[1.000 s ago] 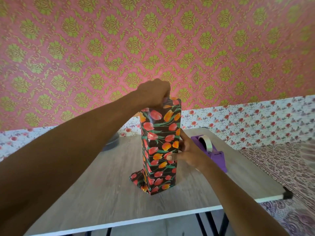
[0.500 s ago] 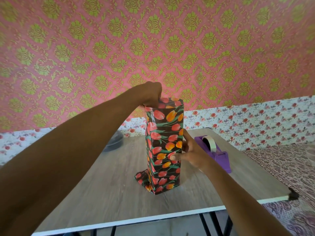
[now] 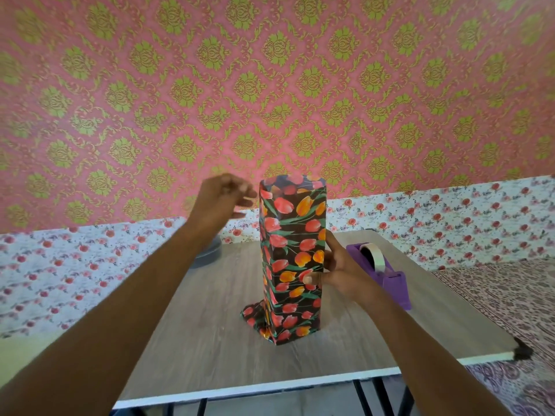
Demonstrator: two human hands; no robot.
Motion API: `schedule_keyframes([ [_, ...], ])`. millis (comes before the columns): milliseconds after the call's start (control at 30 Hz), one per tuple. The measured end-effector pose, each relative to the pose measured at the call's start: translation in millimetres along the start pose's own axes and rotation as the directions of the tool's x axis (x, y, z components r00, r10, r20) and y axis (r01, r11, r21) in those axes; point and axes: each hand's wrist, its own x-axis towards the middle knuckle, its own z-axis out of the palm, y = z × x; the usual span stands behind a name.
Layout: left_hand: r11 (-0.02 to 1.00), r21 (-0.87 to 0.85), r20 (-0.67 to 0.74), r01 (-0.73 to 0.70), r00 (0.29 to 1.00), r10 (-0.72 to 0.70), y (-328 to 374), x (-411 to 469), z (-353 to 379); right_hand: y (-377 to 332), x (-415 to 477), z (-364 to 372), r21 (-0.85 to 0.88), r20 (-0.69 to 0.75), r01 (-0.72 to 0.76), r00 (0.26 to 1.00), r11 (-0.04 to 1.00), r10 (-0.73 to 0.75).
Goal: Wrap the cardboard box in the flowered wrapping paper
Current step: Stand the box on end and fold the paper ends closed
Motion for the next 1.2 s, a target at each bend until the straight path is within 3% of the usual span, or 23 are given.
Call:
schedule_keyframes([
  [67,0.998,-0.057,-0.024,-0.040,0.999,0.039,-23.3,-21.7,5.3,1.5,1.9,1.0,0.017,-0.011,-0.007,1.000,1.000,0.007],
  [167,0.983,-0.010,-0.136,-0.183,0.974,0.180,-45.5,-49.3,20.0,4.8,3.4,1.4,0.025,-0.028,-0.008,1.000,1.000,0.009],
  [367,0.878,0.139,-0.078,-0.457,0.879,0.470,-53.7,-77.3,45.9,6.6,4.9,1.0,0.044,-0.022,-0.007,1.000,0.999,0.008],
  [500,0.816,0.254,0.015,-0.519,0.846,0.534,-45.4,-75.4,53.3,6.7,4.2,0.9,0.034,-0.030,-0.007,1.000,0.999,0.008],
  [633,0.754,0.355,0.216,-0.553,0.833,0.509,-34.6,-63.1,46.7,7.3,4.3,1.2,0.038,-0.035,0.003,0.999,0.999,-0.001],
  [767,0.737,0.398,0.419,-0.545,0.823,0.383,-23.4,-48.6,37.9,6.8,3.7,1.0,0.048,-0.024,0.012,1.000,0.999,-0.011],
  [933,0.801,0.461,0.387,-0.383,0.899,0.207,-15.8,-33.4,41.0,6.8,4.4,3.4,0.059,-0.031,0.011,0.999,0.998,-0.009],
  [1200,0.910,0.339,0.331,-0.239,0.936,0.122,-27.5,-36.6,53.0,2.7,3.3,1.8,0.022,-0.009,-0.004,1.000,1.000,0.004],
])
